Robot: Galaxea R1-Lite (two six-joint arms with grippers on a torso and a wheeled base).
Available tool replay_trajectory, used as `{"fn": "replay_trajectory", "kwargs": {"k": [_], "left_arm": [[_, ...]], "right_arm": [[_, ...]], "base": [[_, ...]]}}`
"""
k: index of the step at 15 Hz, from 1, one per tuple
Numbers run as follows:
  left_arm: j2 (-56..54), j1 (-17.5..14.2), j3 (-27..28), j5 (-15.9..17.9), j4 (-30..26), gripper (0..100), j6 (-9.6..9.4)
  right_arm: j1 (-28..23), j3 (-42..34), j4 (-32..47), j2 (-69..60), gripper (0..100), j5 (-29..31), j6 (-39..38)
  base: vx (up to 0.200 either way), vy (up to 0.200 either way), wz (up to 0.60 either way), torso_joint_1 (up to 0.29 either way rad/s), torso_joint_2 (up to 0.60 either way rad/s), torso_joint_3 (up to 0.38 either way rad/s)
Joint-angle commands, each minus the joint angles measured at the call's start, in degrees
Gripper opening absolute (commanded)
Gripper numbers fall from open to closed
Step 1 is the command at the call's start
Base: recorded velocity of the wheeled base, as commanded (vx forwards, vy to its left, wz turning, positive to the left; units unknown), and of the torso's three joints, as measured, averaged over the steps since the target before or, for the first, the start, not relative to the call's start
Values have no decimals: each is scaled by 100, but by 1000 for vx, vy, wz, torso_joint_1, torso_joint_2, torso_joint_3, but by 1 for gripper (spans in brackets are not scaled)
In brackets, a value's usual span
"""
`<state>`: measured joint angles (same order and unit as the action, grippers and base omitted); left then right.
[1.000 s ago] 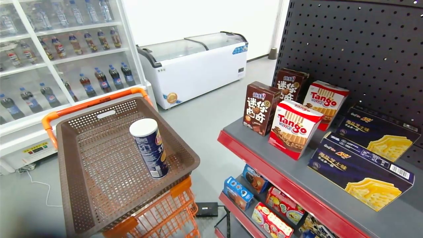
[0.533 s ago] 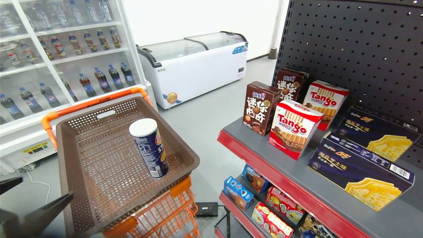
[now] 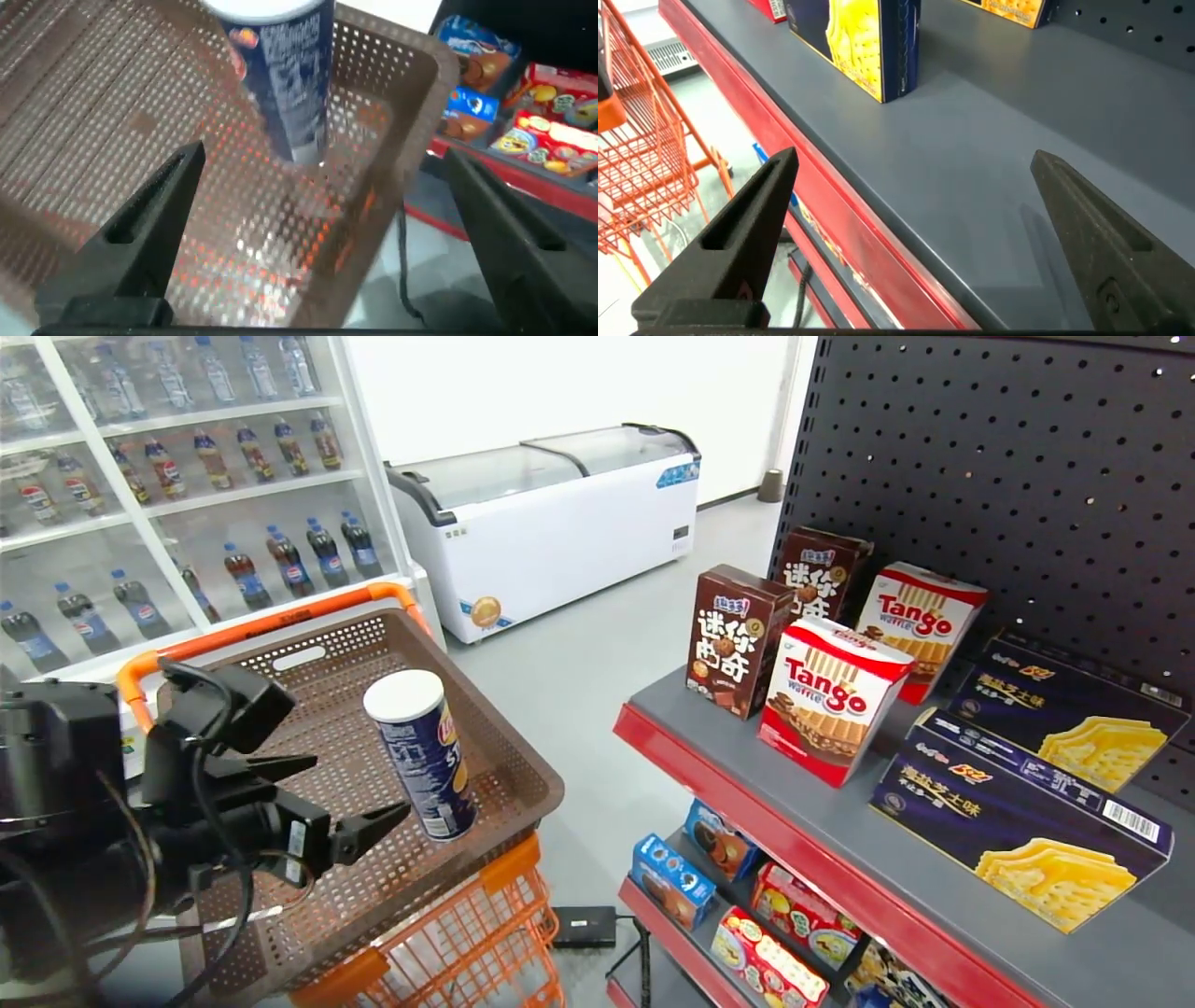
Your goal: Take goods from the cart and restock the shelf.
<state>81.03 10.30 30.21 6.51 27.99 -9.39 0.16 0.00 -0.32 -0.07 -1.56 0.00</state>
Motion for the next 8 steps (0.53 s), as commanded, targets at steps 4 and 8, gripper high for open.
{"fn": "replay_trajectory", "kwargs": {"k": [4,8], "left_arm": [[1723,77,-24,-53,1754,100,7],[2611,86,-112,-431,3345,100,-2]], "right_arm": [[2,0,-3,7,100,-2,0],[2,0,-3,7,100,-2,0]], "base": [[0,0,0,0,0,0],[0,0,0,0,0,0]]}}
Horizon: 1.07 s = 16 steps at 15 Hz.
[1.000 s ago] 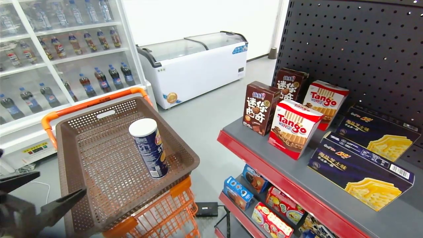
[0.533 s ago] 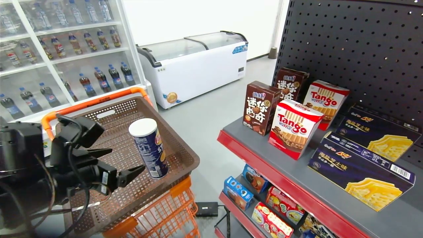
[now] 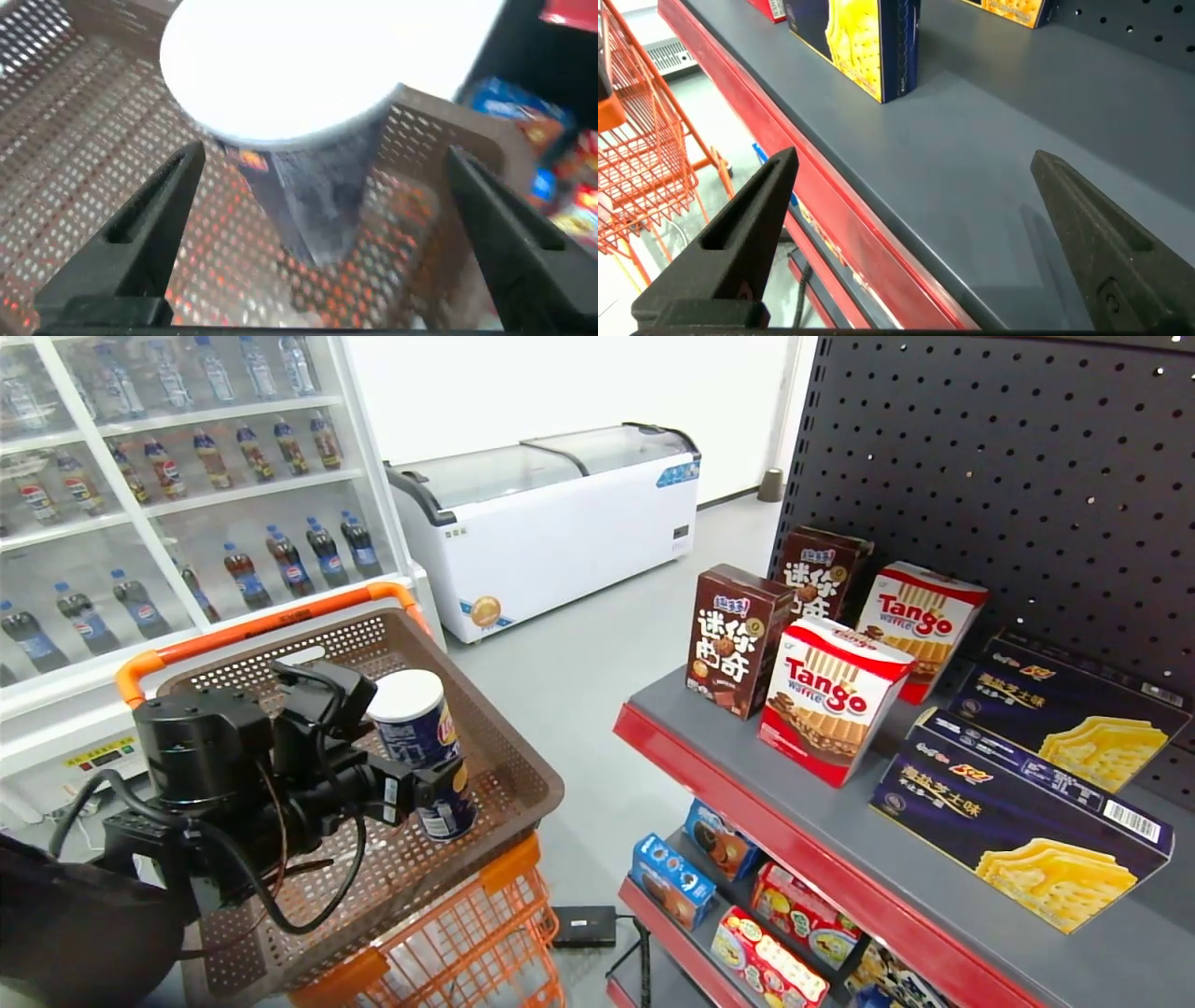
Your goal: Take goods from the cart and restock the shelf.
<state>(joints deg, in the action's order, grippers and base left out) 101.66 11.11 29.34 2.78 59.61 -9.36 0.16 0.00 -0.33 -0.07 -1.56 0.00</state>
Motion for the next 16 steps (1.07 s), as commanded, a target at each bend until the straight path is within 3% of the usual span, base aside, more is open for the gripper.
{"fn": "replay_trajectory", "kwargs": {"k": [1,10,11,16], "left_arm": [[627,6,-16,-58,323,100,-4],[1286,-30,98,-58,894,100,-4],[1383,-38,203,-67,991,0,-4],[1339,-30,300,-120,868,0,-13]], "right_arm": [[2,0,-2,7,100,-2,0],[2,0,-2,7,100,-2,0],[2,0,-2,7,100,-2,0],[2,0,-2,7,100,-2,0]], "base": [[0,0,0,0,0,0],[0,0,0,0,0,0],[0,0,0,0,0,0],[0,0,0,0,0,0]]}}
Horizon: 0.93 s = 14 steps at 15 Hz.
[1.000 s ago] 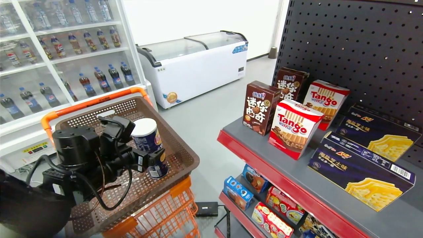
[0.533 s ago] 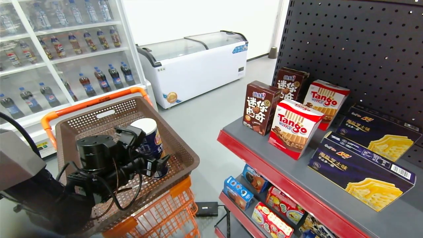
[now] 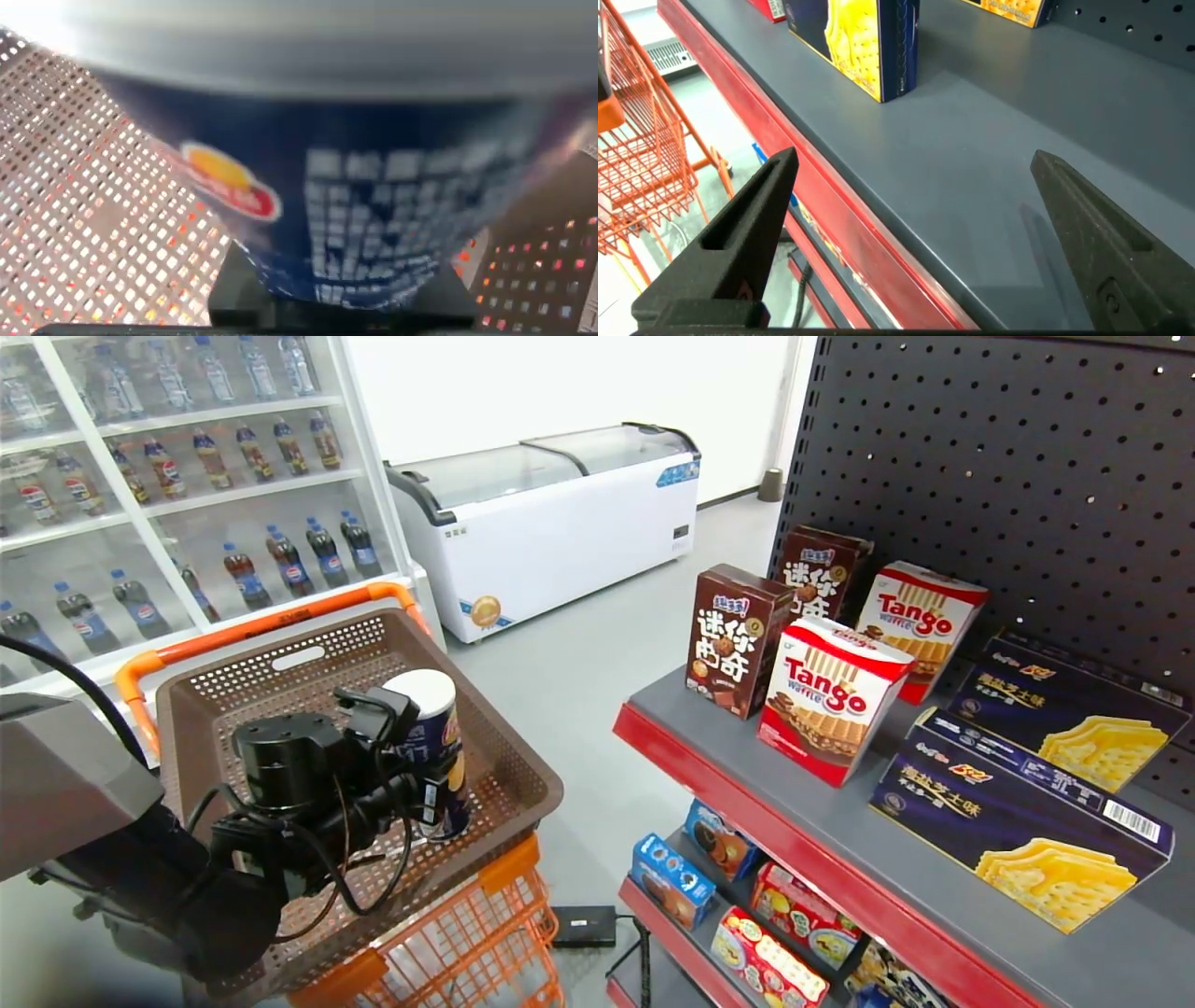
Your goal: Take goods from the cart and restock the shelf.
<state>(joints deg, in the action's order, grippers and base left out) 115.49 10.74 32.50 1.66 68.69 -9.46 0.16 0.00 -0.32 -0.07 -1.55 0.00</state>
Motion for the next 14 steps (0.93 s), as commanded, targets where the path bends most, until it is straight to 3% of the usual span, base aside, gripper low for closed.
{"fn": "replay_trajectory", "kwargs": {"k": [1,3,4,5,6,8,9,10,11,12,13,14], "left_arm": [[-537,104,81,28,-462,0,50],[-1169,306,230,239,-1420,0,67],[-1758,490,582,397,-2431,0,137],[-1960,640,811,476,-2774,0,348],[-2356,737,1039,792,-3248,0,471],[-2822,781,1197,1487,-4039,0,445],[-3015,798,1109,1873,-4224,0,427],[-3156,833,881,1996,-4092,0,427],[-3156,895,802,2067,-3987,0,498],[-3156,1062,758,2462,-3697,0,761],[-3156,1062,758,2497,-3670,0,779],[-3156,1079,740,2752,-3442,0,841]], "right_arm": [[2,0,-3,7,100,-3,0],[2,0,-3,7,100,-3,0],[2,0,-3,7,100,-3,0],[2,0,-3,7,100,-3,0],[2,0,-3,7,100,-3,0],[2,0,-3,7,100,-3,0],[2,0,-3,7,100,-3,0],[2,0,-3,7,100,-3,0],[2,0,-3,7,100,-3,0],[2,0,-3,7,100,-3,0],[2,0,-3,7,100,-3,0],[2,0,-3,7,100,-3,0]], "base": [[0,0,0,0,0,0],[0,0,0,0,0,0],[0,0,0,0,0,0],[0,0,0,0,0,0],[0,0,0,0,0,0],[0,0,0,0,0,0],[0,0,0,0,0,0],[0,0,0,0,0,0],[0,0,0,0,0,0],[0,0,0,0,0,0],[0,0,0,0,0,0],[0,0,0,0,0,0]]}}
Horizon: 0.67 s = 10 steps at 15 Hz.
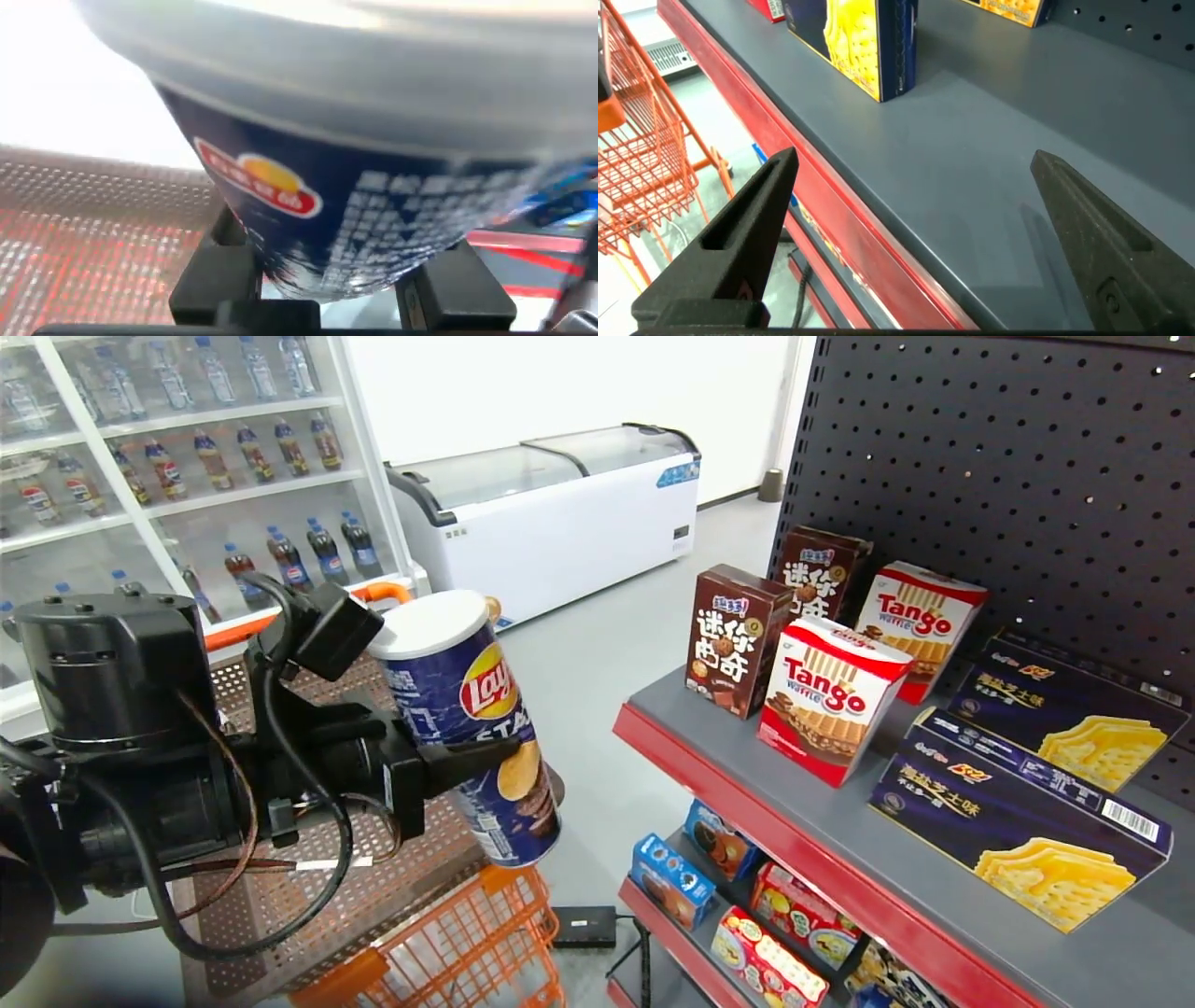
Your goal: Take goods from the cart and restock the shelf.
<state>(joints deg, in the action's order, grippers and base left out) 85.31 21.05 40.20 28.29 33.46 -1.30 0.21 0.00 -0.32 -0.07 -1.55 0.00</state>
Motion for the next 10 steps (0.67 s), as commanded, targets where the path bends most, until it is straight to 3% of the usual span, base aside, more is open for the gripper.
{"fn": "replay_trajectory", "kwargs": {"k": [1,4,7,10], "left_arm": [[-137,66,-39,256,73,0,16],[-146,470,-206,625,29,0,-19],[-340,944,-584,677,20,0,-37],[-357,1068,-645,677,29,0,-45]], "right_arm": [[-3,0,-3,7,100,-3,0],[-3,0,-3,7,100,-3,0],[-3,0,-3,7,100,-3,0],[-3,0,-3,7,100,-3,9]], "base": [[0,0,0,0,0,0],[0,0,0,0,0,0],[0,0,0,0,0,0],[0,0,0,0,0,0]]}}
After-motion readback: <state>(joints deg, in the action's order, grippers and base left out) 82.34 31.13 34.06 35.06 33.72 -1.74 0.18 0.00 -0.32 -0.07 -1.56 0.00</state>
